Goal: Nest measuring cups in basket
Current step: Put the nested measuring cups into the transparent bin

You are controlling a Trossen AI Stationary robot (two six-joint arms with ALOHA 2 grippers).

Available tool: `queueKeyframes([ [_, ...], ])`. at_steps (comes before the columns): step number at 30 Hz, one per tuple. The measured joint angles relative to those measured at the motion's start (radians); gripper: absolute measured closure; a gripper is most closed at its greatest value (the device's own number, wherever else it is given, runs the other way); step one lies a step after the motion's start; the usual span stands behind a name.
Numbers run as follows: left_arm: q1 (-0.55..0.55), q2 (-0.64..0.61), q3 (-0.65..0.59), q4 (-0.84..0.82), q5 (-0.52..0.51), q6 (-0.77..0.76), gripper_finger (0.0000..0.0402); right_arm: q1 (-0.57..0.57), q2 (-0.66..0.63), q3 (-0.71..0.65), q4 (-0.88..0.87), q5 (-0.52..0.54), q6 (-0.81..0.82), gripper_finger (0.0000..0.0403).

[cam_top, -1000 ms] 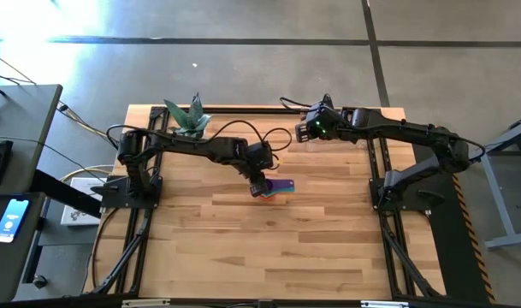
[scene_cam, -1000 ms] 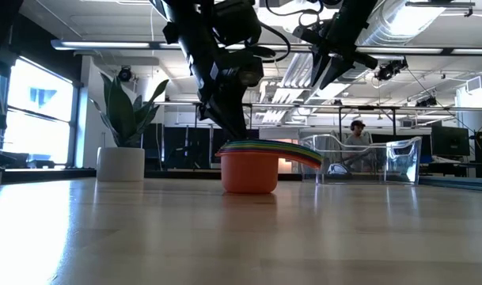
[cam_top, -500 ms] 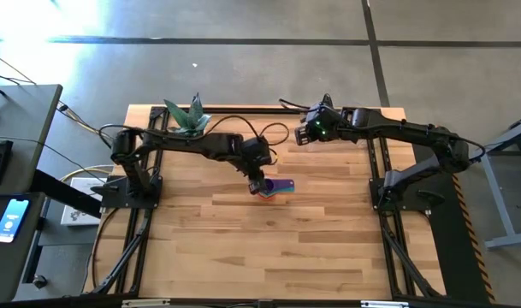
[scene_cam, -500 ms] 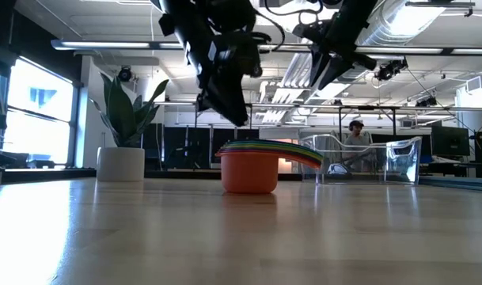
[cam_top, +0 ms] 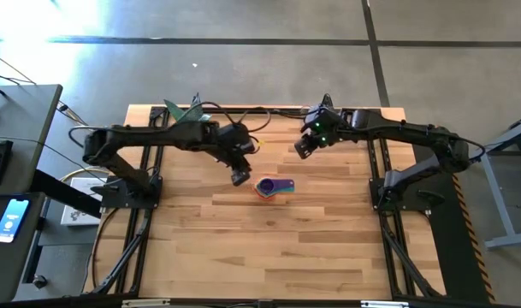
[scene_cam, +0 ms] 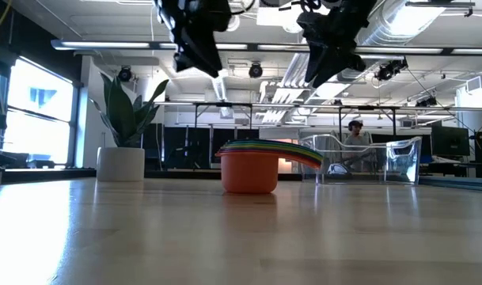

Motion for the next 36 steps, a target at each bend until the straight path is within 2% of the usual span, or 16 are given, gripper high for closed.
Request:
queueKeyframes([
  [5, -0.003, -0.082, 0.0, -0.13, -0.074, -0.026, 0.0323, 0.029, 0.0, 0.0, 0.001, -0.011, -0.034, 0.0247],
  [14, -0.004, -0.23, 0.0, -0.242, -0.1, -0.079, 0.0323, 0.058, 0.0, 0.0, 0.016, -0.019, -0.034, 0.014],
  [17, -0.004, -0.272, 0.0, -0.252, -0.103, -0.104, 0.0323, 0.058, 0.0, 0.0, 0.025, -0.02, -0.091, 0.0117],
  [25, -0.004, -0.373, 0.0, -0.311, -0.104, -0.11, 0.0323, 0.057, 0.004, 0.0, 0.205, -0.029, -0.23, 0.0107],
  [29, -0.004, -0.407, 0.0, -0.348, -0.113, -0.132, 0.0325, 0.058, 0.017, 0.0, 0.274, -0.096, -0.322, 0.0107],
  [36, -0.004, -0.443, 0.0, -0.399, -0.194, -0.159, 0.0325, 0.077, 0.107, 0.0, 0.294, -0.203, -0.478, 0.0107],
])
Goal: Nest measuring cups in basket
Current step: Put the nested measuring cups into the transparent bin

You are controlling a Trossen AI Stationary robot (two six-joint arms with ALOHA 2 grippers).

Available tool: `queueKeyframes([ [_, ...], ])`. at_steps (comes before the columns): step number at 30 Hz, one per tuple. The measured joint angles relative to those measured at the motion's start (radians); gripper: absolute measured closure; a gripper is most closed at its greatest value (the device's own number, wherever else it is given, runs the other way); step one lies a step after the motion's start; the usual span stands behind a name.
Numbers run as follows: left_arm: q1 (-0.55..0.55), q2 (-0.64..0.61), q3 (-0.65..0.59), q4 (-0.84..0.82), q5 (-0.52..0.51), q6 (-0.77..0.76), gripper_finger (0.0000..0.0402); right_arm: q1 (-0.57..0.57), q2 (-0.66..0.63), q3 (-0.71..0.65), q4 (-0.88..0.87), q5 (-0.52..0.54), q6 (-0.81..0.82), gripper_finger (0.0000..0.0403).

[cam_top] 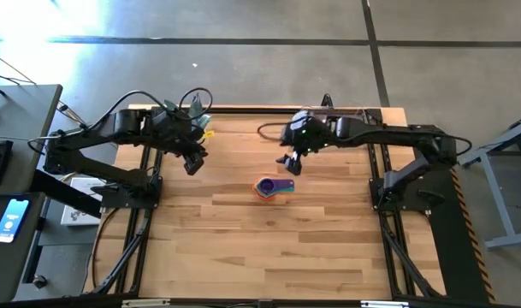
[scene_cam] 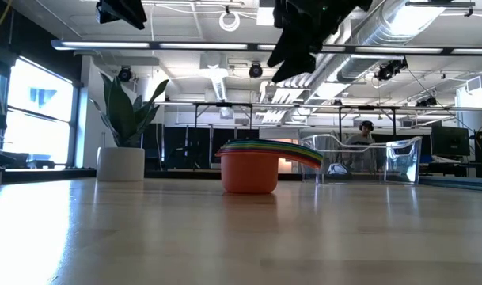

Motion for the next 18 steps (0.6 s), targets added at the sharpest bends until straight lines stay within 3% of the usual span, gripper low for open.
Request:
queueKeyframes([
  [8, 0.0, -0.015, 0.0, -0.058, -0.052, -0.025, 0.0325, 0.057, 0.085, 0.0, -0.003, -0.024, -0.114, 0.0107],
  [18, 0.0, -0.014, 0.0, -0.056, -0.067, -0.043, 0.0326, 0.095, 0.197, 0.0, -0.015, -0.011, -0.132, 0.0107],
])
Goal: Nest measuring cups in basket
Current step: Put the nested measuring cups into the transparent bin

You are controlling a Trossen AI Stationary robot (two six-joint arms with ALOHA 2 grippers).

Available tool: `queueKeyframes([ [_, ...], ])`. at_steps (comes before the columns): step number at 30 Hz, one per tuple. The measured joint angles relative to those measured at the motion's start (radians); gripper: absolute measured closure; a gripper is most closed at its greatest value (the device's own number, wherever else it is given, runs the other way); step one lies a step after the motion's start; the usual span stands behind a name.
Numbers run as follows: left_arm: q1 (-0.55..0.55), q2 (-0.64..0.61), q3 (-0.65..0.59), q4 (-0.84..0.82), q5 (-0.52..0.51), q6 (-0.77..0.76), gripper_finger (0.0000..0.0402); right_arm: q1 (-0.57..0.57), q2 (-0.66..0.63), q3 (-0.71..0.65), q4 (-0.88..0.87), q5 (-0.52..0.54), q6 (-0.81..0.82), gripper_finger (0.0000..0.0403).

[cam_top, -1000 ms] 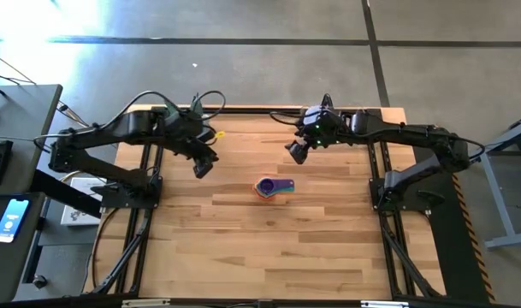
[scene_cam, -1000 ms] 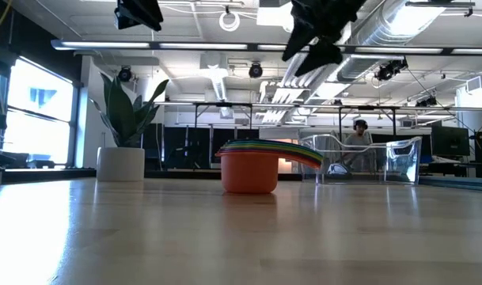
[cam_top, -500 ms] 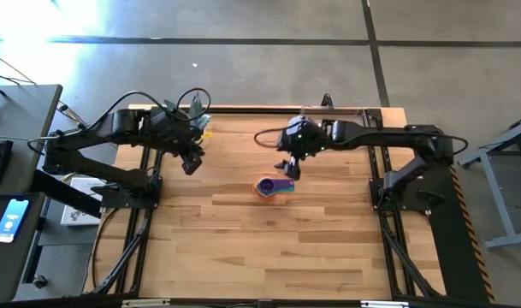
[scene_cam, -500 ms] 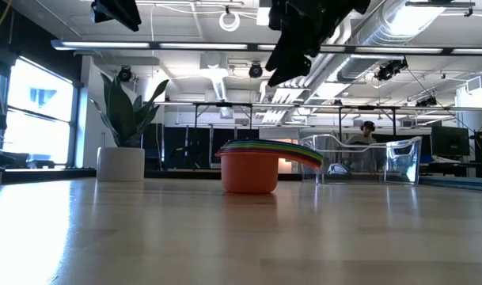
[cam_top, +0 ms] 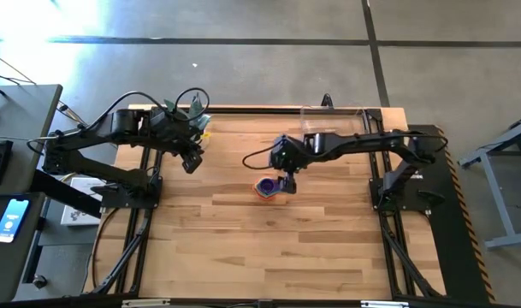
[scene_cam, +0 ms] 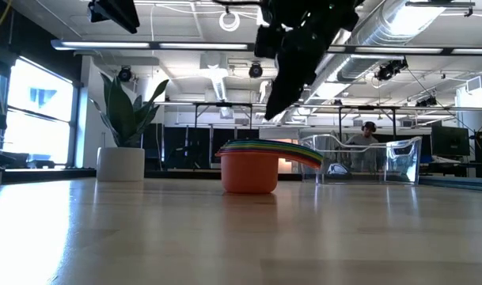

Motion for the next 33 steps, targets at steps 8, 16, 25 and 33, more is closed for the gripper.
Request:
queueKeyframes([
  [8, 0.0, 0.0, 0.0, 0.001, 0.0, -0.008, 0.0326, 0.011, 0.059, 0.0, -0.063, -0.003, 0.0, 0.0107],
  [16, 0.0, 0.001, 0.0, 0.002, 0.0, -0.008, 0.0326, 0.054, 0.072, 0.0, -0.063, -0.008, -0.015, 0.0107],
  [25, 0.0, 0.001, 0.0, 0.002, -0.001, -0.007, 0.0326, 0.082, 0.113, 0.0, -0.058, 0.073, -0.026, 0.0107],
  [33, 0.0, 0.001, 0.0, 0.002, -0.003, -0.007, 0.0326, 0.082, 0.113, 0.0, -0.058, 0.033, -0.026, 0.0107],
])
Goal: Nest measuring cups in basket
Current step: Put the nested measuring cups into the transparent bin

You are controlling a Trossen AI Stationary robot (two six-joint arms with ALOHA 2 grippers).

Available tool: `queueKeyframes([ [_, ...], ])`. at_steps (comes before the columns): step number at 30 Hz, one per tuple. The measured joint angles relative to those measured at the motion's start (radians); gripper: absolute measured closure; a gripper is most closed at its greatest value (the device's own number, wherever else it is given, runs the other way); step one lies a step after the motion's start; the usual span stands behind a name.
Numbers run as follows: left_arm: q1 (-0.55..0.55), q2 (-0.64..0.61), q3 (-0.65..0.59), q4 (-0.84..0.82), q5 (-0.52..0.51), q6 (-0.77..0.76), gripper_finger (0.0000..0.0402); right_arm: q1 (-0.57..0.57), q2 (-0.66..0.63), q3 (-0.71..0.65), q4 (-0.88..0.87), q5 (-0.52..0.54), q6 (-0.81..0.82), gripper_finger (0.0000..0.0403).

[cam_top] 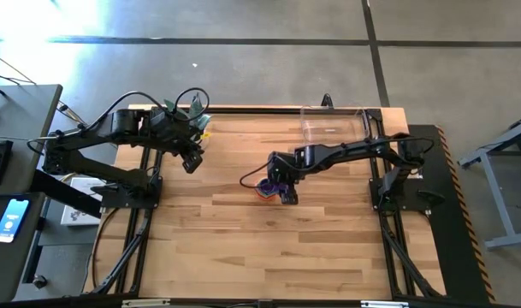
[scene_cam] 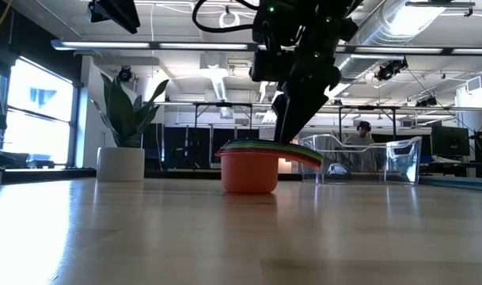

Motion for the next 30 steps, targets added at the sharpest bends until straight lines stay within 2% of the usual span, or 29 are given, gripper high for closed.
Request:
queueKeyframes([
  [21, 0.0, 0.0, -0.001, 0.0, -0.008, 0.001, 0.0326, -0.002, 0.059, 0.0, 0.007, 0.027, 0.031, 0.0109],
  [25, 0.0, 0.0, -0.001, 0.0, -0.022, 0.001, 0.0326, -0.002, 0.059, 0.0, 0.007, 0.027, 0.038, 0.0133],
  [30, 0.0, 0.0, -0.001, 0.0, -0.023, 0.001, 0.0326, -0.002, 0.059, 0.0, 0.003, 0.024, 0.058, 0.0185],
])
